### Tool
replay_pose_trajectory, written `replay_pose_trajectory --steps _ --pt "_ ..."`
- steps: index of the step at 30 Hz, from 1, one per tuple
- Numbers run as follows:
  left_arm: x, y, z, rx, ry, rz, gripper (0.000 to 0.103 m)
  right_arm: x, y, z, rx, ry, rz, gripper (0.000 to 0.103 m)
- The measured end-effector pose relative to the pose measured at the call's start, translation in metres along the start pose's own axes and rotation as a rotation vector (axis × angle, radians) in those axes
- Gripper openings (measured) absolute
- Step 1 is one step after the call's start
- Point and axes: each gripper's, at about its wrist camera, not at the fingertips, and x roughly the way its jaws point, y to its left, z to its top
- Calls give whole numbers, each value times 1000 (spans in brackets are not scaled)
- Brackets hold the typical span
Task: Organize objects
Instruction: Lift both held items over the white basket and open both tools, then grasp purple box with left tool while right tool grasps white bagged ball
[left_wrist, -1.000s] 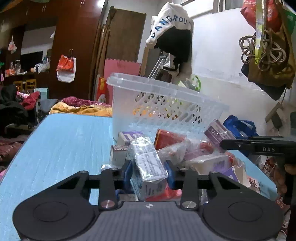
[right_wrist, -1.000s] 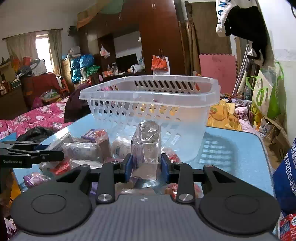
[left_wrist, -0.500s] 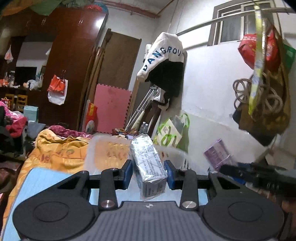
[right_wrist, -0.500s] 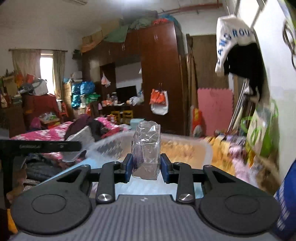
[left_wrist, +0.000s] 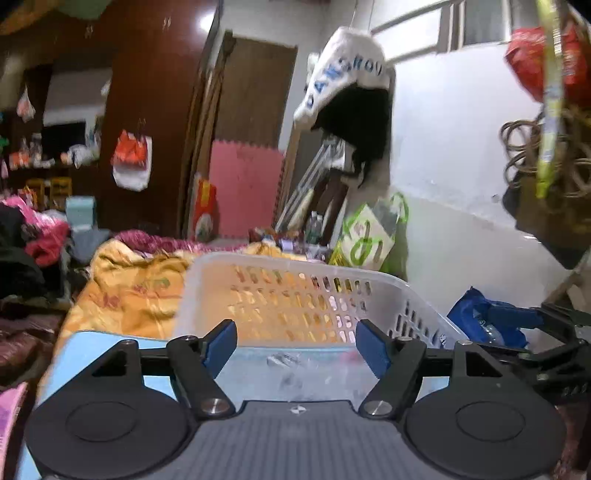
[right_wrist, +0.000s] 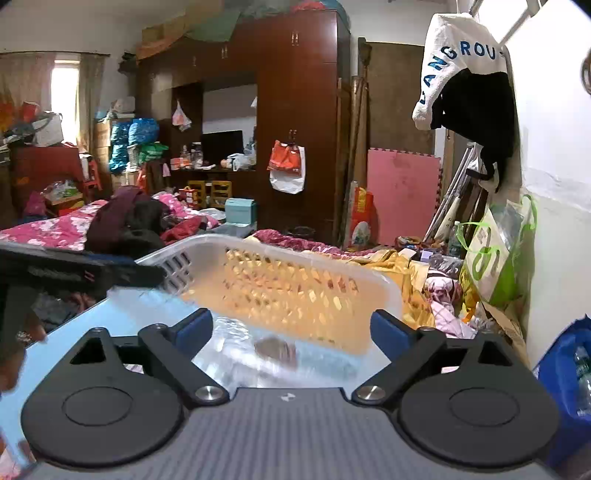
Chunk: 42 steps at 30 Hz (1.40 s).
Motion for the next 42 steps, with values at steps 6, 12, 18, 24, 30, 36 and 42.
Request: replay_pose_trajectory --steps 6,12,18,24,30,36,42 --pt "-100 2 -84 77 -113 52 90 -61 -9 -74 24 10 19 103" --pt "-131 4 -143 -28 -79 46 92 -83 -8 -138 161 -16 106 103" --pt "-127 -11 -166 51 -50 112 92 -70 15 -155 72 20 73 103" --pt "-118 -11 -171 39 -17 98 91 -87 24 -159 94 -53 104 103" --pt "-108 -15 -181 65 34 87 91 -90 62 -155 18 -45 213 102" --pt "-109 -13 -183 59 31 93 91 -76 93 -155 -24 9 322 97" --pt "-101 -14 -180 68 36 84 91 -50 109 -150 -29 37 328 73"
